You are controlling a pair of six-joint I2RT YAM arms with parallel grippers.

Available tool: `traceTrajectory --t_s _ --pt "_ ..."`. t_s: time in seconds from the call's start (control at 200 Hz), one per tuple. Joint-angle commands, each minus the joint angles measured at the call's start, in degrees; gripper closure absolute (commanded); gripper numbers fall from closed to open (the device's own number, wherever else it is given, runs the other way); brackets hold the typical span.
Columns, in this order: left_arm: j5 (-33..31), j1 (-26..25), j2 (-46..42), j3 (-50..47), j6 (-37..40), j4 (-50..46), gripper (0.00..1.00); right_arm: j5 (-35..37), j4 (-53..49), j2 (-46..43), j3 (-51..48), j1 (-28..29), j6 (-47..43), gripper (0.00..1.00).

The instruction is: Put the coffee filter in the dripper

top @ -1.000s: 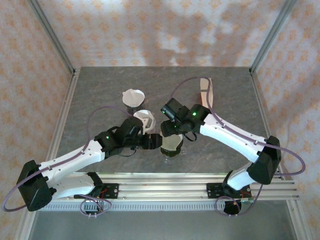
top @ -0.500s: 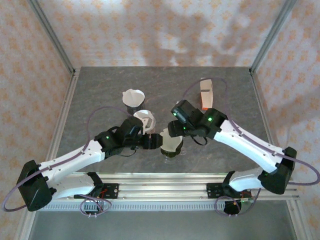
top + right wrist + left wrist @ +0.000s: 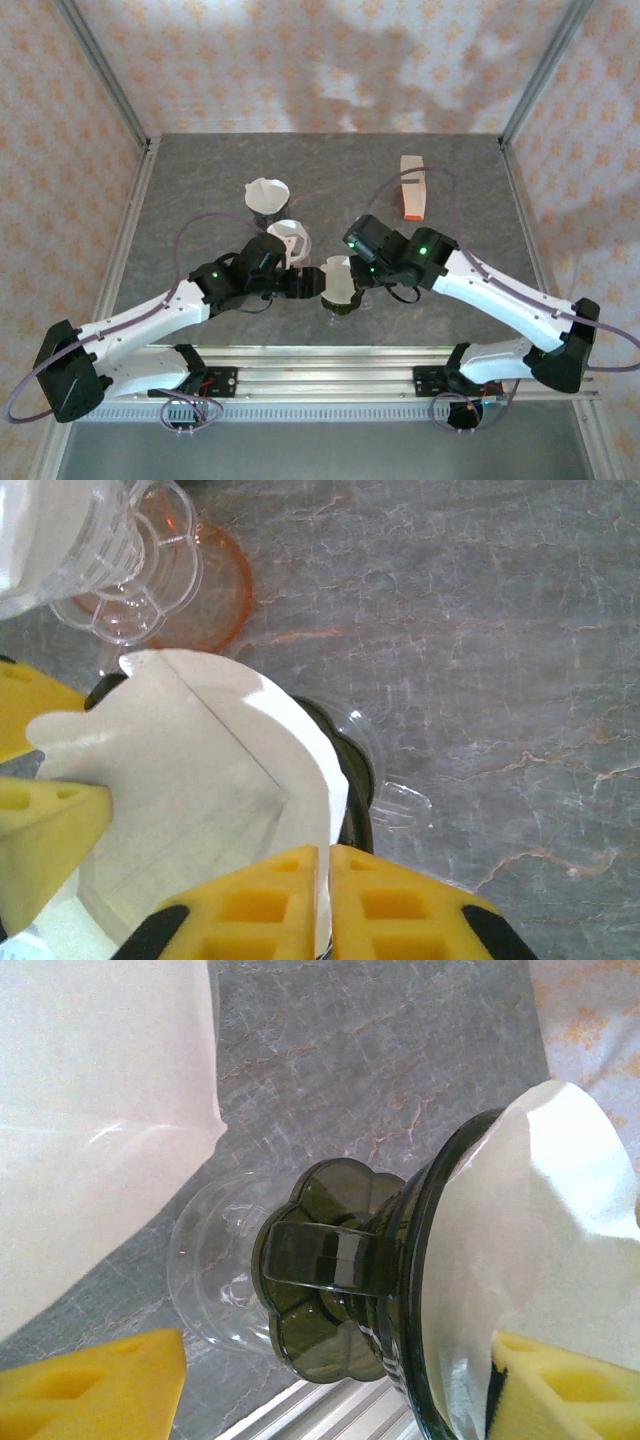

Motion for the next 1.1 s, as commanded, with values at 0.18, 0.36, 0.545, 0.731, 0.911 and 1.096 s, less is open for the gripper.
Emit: traceTrajectory --t_s 0.18,0.36,0.545,0.731,0.911,1.096 --pt "-0.71 -0.34 0.35 -0.21 -0.28 0.39 0.22 4.32 -4.02 1.40 0.89 1.70 -0.07 1.00" --pt "-1.00 -0.39 0.03 -0.29 -0.33 0.50 0.20 4.54 -3.87 1.73 1.09 2.00 -0.15 1.00" --pt "-0.85 -0.35 0.37 -0.19 -0.19 0.44 0.21 6.46 -5.26 1.30 3.08 1.95 -0.14 0.84" --pt "-0.55 -0.34 0.70 -0.33 -0.32 0.83 0.21 7.06 -6.33 -0.29 3.73 2.00 1.18 0.43" --pt "-0.71 -0.34 0.61 -0.58 -0.37 1.05 0.21 3.00 -3.82 -0.17 0.17 2.34 2.87 0.36" --pt "-0.62 -0.35 0.79 -0.65 -0.37 1.05 0.21 1.42 -2.43 0.32 -1.57 3.82 4.07 0.37"
